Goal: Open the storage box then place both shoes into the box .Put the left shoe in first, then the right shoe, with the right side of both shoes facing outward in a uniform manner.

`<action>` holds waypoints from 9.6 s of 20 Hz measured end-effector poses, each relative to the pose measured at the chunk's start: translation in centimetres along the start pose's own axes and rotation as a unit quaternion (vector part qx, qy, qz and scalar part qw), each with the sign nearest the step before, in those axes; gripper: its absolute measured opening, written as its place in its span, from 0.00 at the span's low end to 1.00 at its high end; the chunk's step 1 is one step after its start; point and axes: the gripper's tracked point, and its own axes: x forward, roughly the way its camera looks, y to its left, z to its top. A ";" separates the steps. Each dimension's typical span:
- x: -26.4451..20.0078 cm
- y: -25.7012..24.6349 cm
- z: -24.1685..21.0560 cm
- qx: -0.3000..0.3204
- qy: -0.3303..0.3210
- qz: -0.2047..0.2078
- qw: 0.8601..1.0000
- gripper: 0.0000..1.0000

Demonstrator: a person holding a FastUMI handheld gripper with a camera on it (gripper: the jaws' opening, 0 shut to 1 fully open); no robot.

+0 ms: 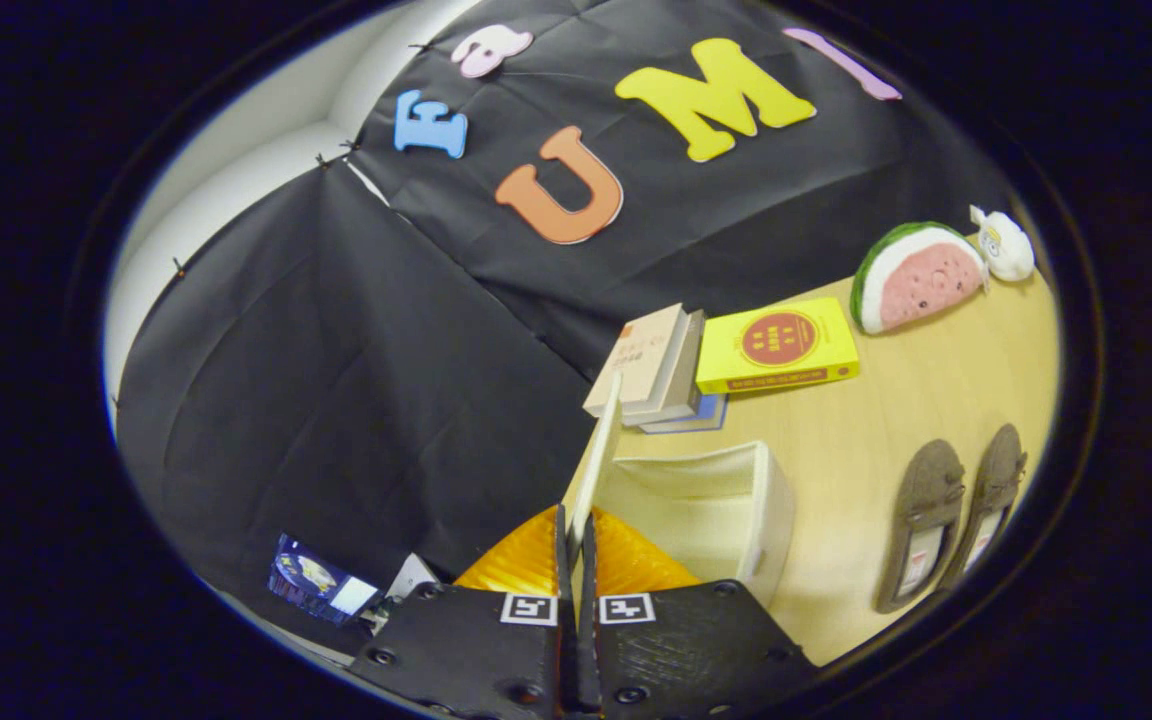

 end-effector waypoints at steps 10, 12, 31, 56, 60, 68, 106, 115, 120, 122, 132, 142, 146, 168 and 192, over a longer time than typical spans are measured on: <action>5.5 10.1 0.1 -0.057 0.006 0.017 0.998 0.15; 5.9 12.3 -0.1 -0.064 0.010 0.047 0.997 0.28; 3.0 1.1 -0.7 -0.131 0.003 -0.083 0.988 0.94; -7.2 -36.0 -9.4 -0.026 0.175 -0.355 0.918 0.78; -6.6 -37.9 -10.3 -0.014 0.195 -0.394 0.898 0.57; -4.8 -38.2 -11.0 0.046 0.198 -0.375 0.904 0.12; 7.0 -9.3 -9.7 0.072 0.140 -0.248 0.956 0.00; 15.9 -13.1 -16.9 0.097 0.214 -0.310 0.921 0.00; 17.1 -13.5 -17.5 0.073 0.228 -0.324 0.915 0.01; 17.0 -13.3 -17.4 0.071 0.232 -0.311 0.919 0.07; 9.1 -8.6 -10.9 -0.020 0.198 -0.244 0.949 0.65; -4.9 -18.6 -7.8 -0.065 0.180 -0.310 0.931 0.96; -9.4 -26.6 -8.6 -0.025 0.194 -0.350 0.916 0.96; -14.6 -44.7 -10.0 0.041 0.186 -0.475 0.859 0.09; -5.2 -10.8 -2.9 0.019 0.100 -0.279 0.955 0.00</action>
